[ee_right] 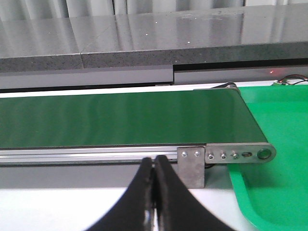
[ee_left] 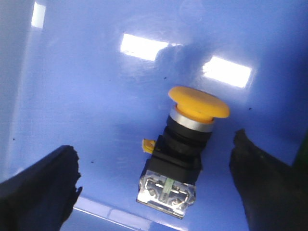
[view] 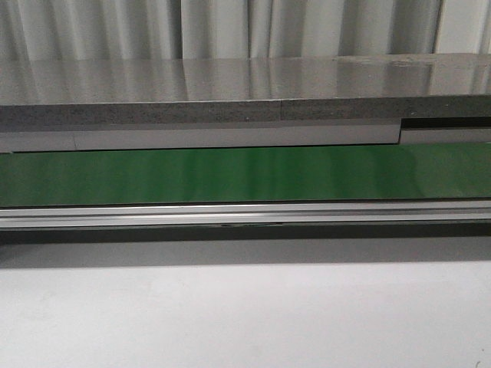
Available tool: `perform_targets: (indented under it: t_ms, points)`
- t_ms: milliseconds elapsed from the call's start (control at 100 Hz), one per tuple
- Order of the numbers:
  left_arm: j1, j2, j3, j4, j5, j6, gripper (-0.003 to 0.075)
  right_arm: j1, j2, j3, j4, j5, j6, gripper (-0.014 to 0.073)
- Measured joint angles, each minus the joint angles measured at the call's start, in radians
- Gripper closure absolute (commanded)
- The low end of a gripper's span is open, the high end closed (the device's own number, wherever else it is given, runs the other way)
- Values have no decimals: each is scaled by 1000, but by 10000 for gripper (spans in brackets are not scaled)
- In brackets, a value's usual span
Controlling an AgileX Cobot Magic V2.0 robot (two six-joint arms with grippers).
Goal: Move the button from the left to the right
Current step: 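Lower the open left gripper around the yellow push button, then close the left gripper on the button and carry it over the belt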
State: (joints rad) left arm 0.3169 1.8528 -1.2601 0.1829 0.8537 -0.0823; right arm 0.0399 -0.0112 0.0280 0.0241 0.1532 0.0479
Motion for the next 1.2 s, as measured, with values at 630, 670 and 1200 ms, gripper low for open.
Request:
perform_targets:
  t_ms: [630, 670, 1200]
  points:
    - [2, 86, -11, 15, -8, 0, 108, 0, 0, 0, 0, 0, 0, 661]
    - [2, 88, -13, 15, -9, 0, 130, 0, 0, 0, 0, 0, 0, 661]
    - [2, 107, -13, 9, -12, 0, 651, 0, 0, 0, 0, 0, 0, 661]
